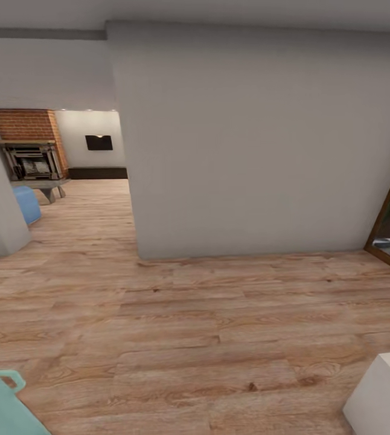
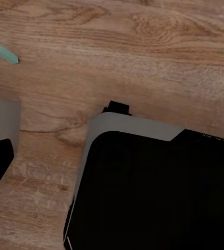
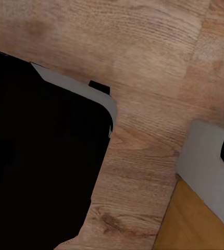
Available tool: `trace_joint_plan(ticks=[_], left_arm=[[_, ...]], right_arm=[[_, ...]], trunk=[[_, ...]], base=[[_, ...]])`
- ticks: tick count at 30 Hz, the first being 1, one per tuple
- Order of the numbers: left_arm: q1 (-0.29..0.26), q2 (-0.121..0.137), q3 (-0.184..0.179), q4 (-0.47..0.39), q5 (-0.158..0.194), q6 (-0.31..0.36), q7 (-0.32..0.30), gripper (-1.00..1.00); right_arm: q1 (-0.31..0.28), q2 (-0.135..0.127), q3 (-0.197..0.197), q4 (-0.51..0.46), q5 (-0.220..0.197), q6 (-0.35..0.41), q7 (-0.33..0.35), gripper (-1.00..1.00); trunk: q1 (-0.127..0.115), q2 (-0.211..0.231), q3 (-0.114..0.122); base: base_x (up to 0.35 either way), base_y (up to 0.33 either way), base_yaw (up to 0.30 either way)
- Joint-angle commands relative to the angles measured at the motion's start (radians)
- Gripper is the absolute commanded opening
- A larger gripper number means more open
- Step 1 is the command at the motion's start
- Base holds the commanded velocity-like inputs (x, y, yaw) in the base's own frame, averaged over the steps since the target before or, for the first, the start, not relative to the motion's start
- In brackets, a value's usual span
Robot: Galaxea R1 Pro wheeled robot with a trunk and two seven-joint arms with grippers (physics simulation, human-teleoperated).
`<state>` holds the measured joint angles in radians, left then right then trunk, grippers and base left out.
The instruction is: Move the two storage containers from the living room to the garage. In the garage, place one container on the floor and stack the other container on top of it (either order is fine).
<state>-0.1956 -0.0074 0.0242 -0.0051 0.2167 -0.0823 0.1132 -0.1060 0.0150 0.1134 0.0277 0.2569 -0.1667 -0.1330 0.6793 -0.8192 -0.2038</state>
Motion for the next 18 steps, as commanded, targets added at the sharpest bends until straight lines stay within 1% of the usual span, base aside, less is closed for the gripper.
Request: trace_joint_plan(ticks=[1,18], left_arm=[[-0.001,0.0,0.002,0.001,0.004,-0.004,0.002,1.0],[-0.001,0.0,0.002,0.001,0.004,-0.004,0.002,1.0]], right_arm=[[-0.001,0.0,0.008,0.003,0.003,-0.004,-0.007,1.0],[-0.001,0.001,0.006,0.003,0.003,-0.004,-0.007,1.0]], trunk=[[0.001,-0.001,-0.001],[0.001,-0.001,-0.001]], base=[[0.321,0.0,0.0],[0.322,0.0,0.0]])
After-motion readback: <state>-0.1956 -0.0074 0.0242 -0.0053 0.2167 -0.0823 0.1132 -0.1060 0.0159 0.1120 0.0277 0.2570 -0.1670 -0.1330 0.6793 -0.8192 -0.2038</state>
